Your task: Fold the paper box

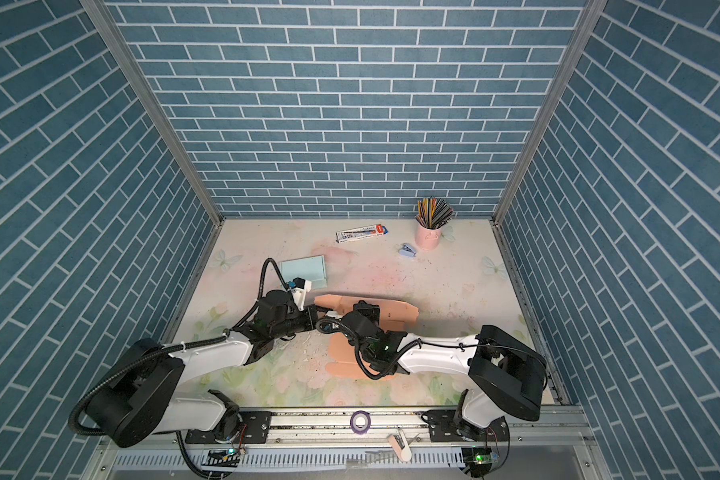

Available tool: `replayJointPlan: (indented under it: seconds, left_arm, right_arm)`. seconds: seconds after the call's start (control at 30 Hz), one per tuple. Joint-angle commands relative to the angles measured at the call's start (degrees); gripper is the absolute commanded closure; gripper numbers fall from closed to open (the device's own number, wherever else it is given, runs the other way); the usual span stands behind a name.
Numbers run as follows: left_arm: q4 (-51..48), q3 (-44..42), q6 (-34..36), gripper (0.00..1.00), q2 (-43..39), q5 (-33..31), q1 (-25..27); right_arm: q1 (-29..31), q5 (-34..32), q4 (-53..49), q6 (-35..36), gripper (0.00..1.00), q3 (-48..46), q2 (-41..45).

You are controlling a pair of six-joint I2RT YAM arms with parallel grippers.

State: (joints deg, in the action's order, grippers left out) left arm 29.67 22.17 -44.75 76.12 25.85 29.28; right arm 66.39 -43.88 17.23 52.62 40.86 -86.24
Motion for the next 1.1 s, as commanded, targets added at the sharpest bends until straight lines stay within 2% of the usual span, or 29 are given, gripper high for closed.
replayJointPlan:
  seconds: [0.0, 0.17, 0.3, 0.57, 0.73, 1.07]
  left_arm:
    - [-0.98, -2.84, 1.05, 0.86, -3.95, 0.82, -2.90]
    - [-5.91, -4.96, 3.13, 0.86, -9.39, 0.15, -6.51]
    - [-7.76, -5.85, 5.01, 0.86, -10.33, -1.16, -7.16]
    - [6.27, -7.77, 3.18, 0.86, 1.14, 0.87, -6.48]
    - [14.31, -6.14, 1.13, 0.87, 8.98, 0.21, -2.88]
    - [20.60, -4.65, -1.63, 0.85, 13.12, -2.22, 2.46]
  right_arm:
    - [0.39, -1.43, 5.21, 2.79, 1.00, -0.77, 0.29]
    - [0.56, -0.57, 6.77, 2.69, 1.00, -1.75, 1.62]
    - [0.51, 0.82, 5.91, 0.68, 1.00, -2.14, 3.36]
    - [0.62, 1.51, 3.22, -0.68, 1.00, -1.42, 3.94]
    - [0.74, 1.49, 2.74, -0.94, 1.00, -0.70, 2.79]
    - [1.08, 1.69, 2.30, -2.44, 1.00, -0.78, 2.05]
